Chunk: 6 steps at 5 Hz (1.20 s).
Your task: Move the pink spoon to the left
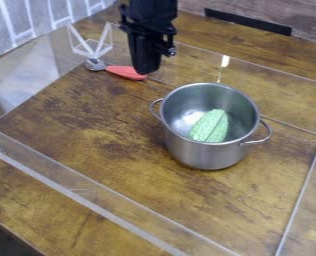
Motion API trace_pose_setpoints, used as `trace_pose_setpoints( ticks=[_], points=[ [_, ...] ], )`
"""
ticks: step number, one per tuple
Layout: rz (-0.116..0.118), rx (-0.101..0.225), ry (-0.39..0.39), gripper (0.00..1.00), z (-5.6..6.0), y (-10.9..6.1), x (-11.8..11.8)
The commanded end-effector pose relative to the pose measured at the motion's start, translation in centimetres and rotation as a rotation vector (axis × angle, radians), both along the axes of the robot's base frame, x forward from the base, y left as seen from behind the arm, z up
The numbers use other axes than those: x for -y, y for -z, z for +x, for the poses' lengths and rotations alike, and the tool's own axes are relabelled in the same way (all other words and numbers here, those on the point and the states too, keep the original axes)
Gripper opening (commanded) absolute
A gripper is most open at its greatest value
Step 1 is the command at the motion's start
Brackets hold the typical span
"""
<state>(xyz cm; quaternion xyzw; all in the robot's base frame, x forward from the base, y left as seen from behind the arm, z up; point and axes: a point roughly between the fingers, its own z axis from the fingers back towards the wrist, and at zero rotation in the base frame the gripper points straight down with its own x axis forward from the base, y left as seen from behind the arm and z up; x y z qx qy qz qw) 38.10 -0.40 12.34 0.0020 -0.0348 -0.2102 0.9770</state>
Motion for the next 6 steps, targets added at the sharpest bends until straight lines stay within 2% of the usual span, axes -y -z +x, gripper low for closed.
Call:
trace_pose_setpoints(
  ticks=[1,3,5,6],
  points=[
    [-0.009,0.082,0.017,0.0,1.0,-2.3,1.1],
    [-0.023,0.097,0.017,0.0,2.1,-1.7,1.8],
    [-0.054,0.109,0.044,0.0,3.5,-0.4,3.1],
    [-0.062,0.108,0.055,0.0,4.1,0.2,3.4]
  ],
)
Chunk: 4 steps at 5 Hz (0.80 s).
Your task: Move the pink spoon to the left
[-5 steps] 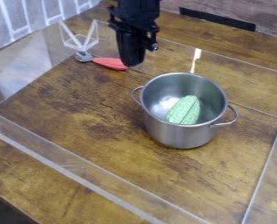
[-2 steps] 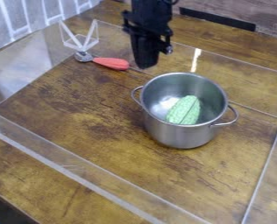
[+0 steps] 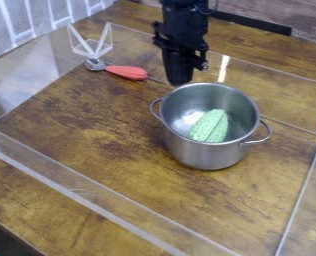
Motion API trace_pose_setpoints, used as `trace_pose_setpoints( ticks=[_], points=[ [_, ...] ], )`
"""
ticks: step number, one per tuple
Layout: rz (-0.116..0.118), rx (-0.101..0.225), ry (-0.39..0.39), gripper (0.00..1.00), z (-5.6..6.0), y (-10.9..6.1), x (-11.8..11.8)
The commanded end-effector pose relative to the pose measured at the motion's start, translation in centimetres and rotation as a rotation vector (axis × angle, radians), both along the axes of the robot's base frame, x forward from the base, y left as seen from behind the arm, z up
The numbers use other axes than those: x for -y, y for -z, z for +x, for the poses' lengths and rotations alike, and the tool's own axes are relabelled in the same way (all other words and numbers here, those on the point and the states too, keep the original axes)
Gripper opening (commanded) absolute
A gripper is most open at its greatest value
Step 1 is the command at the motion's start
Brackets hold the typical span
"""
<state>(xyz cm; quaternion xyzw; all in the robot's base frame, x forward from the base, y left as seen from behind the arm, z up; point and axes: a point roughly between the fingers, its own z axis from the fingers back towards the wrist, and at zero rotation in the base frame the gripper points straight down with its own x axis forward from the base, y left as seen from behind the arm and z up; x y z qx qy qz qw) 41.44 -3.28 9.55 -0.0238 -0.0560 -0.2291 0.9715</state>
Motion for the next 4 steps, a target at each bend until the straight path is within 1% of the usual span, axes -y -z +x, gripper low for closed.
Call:
trace_pose_setpoints(
  ticks=[1,2,3,4],
  points=[
    [-0.01,0.067,0.022,0.0,1.5,-2.1,0.6],
    [-0.005,0.049,0.038,0.0,2.0,-2.0,0.6],
    [-0.002,0.036,0.051,0.0,2.5,-2.0,0.6],
    [-0.001,0.028,0.056,0.0,2.8,-2.0,0.5]
  ],
)
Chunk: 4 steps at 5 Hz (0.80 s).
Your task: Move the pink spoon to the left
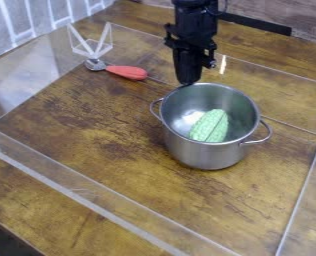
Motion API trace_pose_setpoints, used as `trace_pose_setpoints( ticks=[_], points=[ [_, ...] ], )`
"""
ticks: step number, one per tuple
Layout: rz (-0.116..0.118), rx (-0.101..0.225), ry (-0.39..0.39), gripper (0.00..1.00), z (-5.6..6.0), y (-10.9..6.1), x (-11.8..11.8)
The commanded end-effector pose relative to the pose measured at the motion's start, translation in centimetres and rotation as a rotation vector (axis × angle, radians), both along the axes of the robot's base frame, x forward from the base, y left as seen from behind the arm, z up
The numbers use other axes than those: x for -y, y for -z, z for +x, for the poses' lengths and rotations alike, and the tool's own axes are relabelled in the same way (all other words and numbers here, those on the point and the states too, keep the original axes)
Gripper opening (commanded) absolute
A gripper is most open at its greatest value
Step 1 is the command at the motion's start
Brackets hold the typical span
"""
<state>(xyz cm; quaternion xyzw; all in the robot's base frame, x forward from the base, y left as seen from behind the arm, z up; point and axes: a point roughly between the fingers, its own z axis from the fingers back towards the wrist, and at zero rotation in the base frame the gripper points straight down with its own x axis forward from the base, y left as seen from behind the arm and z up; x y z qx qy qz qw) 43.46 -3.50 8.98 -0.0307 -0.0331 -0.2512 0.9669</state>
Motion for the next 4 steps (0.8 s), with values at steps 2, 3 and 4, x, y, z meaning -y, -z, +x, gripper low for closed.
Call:
trace_pose_setpoints(
  ticks=[2,3,4],
  points=[
    [-0.006,0.06,0.004,0.0,0.9,-2.7,-0.3],
    [-0.013,0.053,0.075,1.0,1.2,-2.5,-1.6],
    [-0.019,0.043,0.146,1.0,1.5,-2.3,-2.9]
  ],
)
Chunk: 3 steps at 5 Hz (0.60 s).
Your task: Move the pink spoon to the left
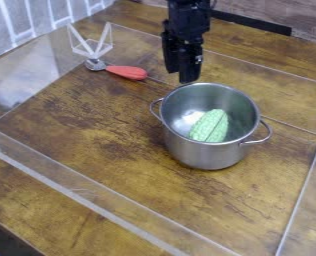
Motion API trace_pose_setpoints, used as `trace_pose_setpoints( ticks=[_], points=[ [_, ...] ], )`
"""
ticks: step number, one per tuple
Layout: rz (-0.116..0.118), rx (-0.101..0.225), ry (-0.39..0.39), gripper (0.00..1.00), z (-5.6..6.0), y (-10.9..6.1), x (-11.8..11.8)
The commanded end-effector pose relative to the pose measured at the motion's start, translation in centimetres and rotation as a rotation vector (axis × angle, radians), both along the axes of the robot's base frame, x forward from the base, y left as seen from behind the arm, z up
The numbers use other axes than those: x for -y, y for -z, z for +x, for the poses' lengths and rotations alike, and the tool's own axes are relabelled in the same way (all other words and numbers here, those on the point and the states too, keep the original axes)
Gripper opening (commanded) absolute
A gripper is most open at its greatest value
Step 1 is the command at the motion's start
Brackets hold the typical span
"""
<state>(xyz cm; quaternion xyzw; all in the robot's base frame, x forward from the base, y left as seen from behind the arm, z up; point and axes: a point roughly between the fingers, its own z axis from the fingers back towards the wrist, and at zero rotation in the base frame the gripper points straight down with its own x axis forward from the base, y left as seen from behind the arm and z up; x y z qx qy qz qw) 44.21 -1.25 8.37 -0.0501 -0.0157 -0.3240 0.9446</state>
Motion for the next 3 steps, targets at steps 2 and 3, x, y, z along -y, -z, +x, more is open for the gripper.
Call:
trace_pose_setpoints(
  ticks=[2,3],
  points=[
    [0.032,0.038,0.165,1.0,0.8,-2.9,-2.8],
    [0.057,0.02,0.263,1.0,0.8,-3.3,-4.2]
  ],
)
